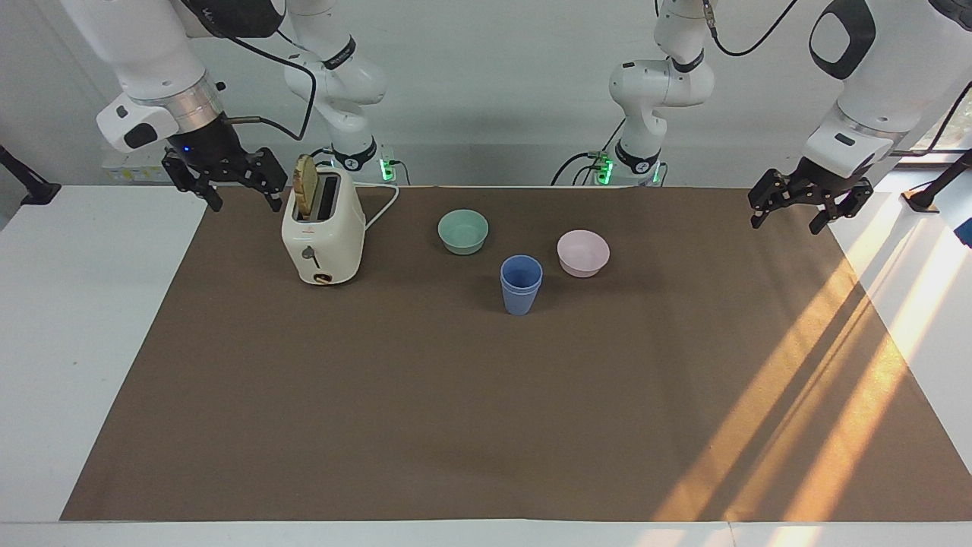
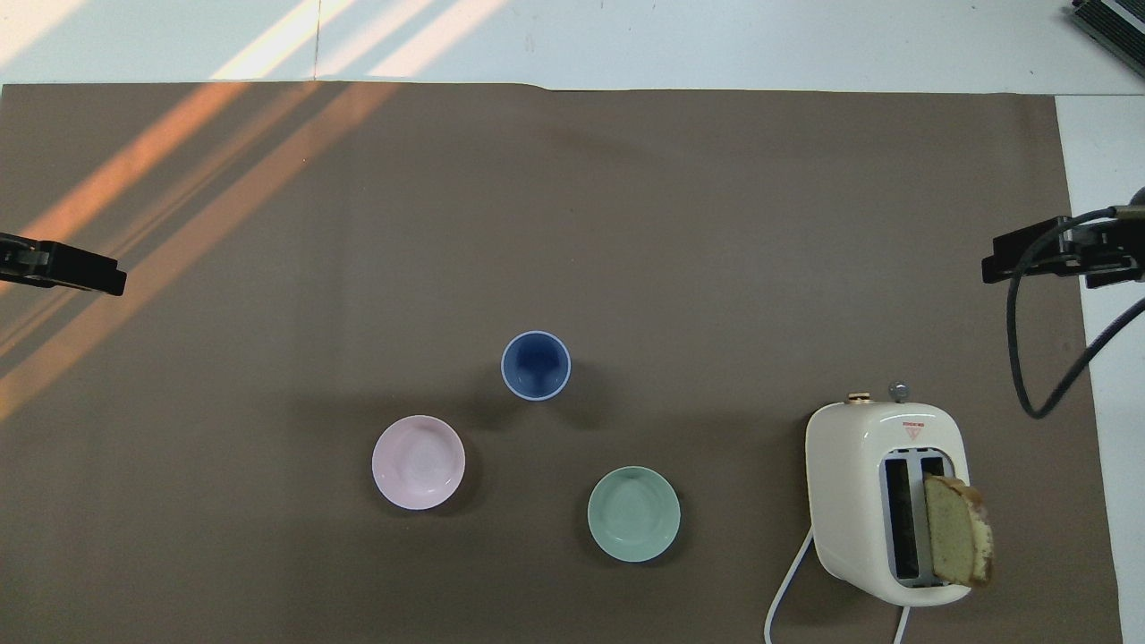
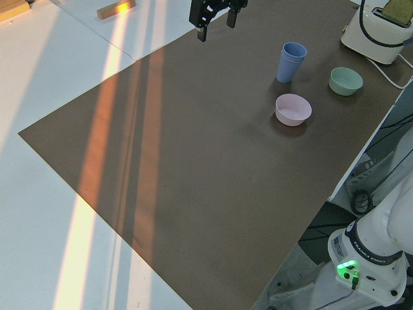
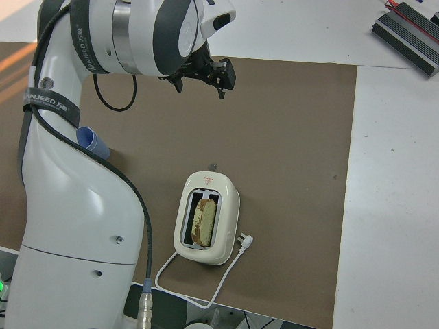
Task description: Stack blue cups with both arms
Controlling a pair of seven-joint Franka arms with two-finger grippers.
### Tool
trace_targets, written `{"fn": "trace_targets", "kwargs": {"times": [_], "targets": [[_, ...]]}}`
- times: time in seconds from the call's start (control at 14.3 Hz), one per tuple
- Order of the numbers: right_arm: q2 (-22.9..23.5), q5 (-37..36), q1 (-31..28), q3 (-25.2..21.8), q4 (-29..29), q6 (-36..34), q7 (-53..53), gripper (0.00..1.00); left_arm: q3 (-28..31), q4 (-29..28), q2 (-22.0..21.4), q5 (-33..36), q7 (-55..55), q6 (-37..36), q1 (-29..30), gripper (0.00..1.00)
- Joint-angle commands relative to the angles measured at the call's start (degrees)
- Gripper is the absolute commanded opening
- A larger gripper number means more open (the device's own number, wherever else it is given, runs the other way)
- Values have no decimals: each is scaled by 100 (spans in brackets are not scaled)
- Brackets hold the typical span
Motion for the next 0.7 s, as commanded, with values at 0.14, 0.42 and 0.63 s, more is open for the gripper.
{"fn": "trace_targets", "kwargs": {"times": [0.14,0.42,0.63], "targets": [[-96,92,-33,15,-55,-21,-56,100,-1,9,-72,64,53,-85,54,100],[-87,31,238,-133,-28,-3,-56,100,-1,0,-89,64,36,-85,54,100],[-70,75,687,-555,25,14,-56,100,-1,0,-89,64,36,-85,54,100]]}}
